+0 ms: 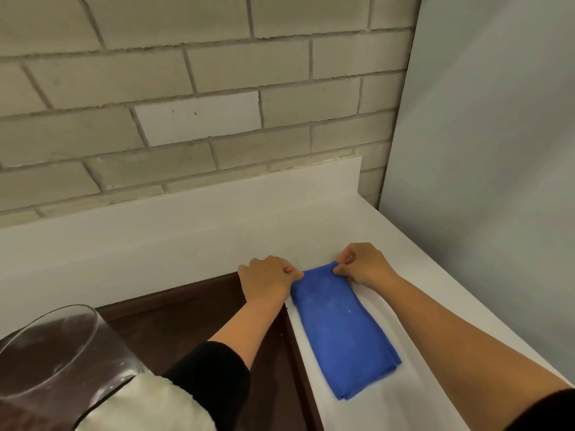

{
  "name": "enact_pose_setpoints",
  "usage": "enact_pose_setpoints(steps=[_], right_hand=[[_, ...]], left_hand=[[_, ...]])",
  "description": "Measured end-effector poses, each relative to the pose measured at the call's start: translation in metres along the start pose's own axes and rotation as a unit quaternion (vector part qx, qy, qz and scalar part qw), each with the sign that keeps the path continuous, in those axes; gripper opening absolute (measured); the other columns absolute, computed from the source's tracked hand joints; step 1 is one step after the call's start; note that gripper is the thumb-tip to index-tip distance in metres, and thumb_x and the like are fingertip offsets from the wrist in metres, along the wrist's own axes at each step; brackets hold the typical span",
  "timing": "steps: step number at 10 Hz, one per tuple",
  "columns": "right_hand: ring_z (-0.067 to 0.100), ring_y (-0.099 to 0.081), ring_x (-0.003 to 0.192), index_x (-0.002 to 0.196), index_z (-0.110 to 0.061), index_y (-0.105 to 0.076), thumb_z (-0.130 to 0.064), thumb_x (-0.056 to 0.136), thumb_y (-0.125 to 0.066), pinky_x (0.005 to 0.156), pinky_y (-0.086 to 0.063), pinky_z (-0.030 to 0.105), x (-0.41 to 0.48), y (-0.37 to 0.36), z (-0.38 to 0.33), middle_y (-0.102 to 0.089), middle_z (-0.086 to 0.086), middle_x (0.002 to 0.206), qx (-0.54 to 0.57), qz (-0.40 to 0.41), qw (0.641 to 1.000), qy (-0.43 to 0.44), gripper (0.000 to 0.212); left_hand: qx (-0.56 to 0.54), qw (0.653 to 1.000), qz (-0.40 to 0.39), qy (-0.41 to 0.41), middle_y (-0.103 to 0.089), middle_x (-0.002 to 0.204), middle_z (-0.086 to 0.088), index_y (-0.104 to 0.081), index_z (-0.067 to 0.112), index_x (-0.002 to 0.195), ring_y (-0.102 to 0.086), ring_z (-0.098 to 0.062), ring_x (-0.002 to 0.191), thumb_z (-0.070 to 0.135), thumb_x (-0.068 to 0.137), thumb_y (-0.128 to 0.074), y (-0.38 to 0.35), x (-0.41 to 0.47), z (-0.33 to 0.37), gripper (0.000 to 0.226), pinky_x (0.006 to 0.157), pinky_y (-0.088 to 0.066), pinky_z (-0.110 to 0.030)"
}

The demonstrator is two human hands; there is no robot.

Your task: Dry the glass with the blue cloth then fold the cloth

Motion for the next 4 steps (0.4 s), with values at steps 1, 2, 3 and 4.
enact_pose_setpoints(steps=[1, 2, 3, 4], right_hand=[[0.008, -0.048, 0.063, 0.066, -0.017, -0.05, -0.008, 0.072, -0.067, 0.051, -0.034, 0.015, 0.0, -0.001, 0.001, -0.053, -0.002, 0.073, -0.002, 0.004, 1.0, 0.004, 0.019], [0.012, -0.048, 0.072, 0.079, -0.014, -0.052, -0.008, 0.075, -0.063, 0.051, -0.031, 0.013, -0.001, -0.003, 0.003, -0.055, 0.002, 0.081, -0.004, 0.02, 1.0, 0.02, 0.014], [0.013, -0.05, 0.074, 0.083, -0.013, -0.053, -0.009, 0.08, -0.056, 0.053, -0.034, 0.016, -0.008, -0.003, 0.002, -0.062, 0.009, 0.092, -0.001, 0.033, 0.999, 0.032, 0.006], [0.018, -0.051, 0.082, 0.095, -0.011, -0.056, -0.011, 0.084, -0.05, 0.069, -0.04, 0.024, -0.014, 0.0, -0.003, -0.062, 0.012, 0.103, -0.017, 0.059, 0.997, 0.051, 0.012]], left_hand=[[0.003, 1.0, 0.011, -0.001, -0.068, 0.112, 0.006, -0.066, 0.033, 0.102, -0.054, -0.02, 0.108, 0.049, 0.083, -0.051, -0.001, -0.001, 0.0, 0.029, 0.09, -0.028, -0.034], [-0.02, 0.999, 0.024, 0.006, -0.066, 0.117, 0.007, -0.058, 0.031, 0.116, -0.05, -0.02, 0.112, 0.05, 0.085, -0.047, -0.001, -0.009, -0.001, 0.038, 0.085, -0.026, -0.031], [-0.056, 0.998, 0.026, 0.007, -0.063, 0.121, 0.007, -0.052, 0.031, 0.123, -0.047, -0.02, 0.113, 0.051, 0.088, -0.042, 0.005, -0.019, -0.004, 0.041, 0.081, -0.023, -0.029], [-0.061, 0.997, 0.04, -0.009, -0.058, 0.127, 0.004, -0.051, 0.029, 0.125, -0.046, -0.021, 0.115, 0.05, 0.088, -0.041, 0.016, -0.029, -0.005, 0.043, 0.085, -0.027, -0.03]])
Point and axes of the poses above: each hand's wrist, its own x-axis towards the middle knuckle, its own y-axis out of the back of the hand, z = x × y, the point moved 3 cm from there along x, towards the middle knuckle
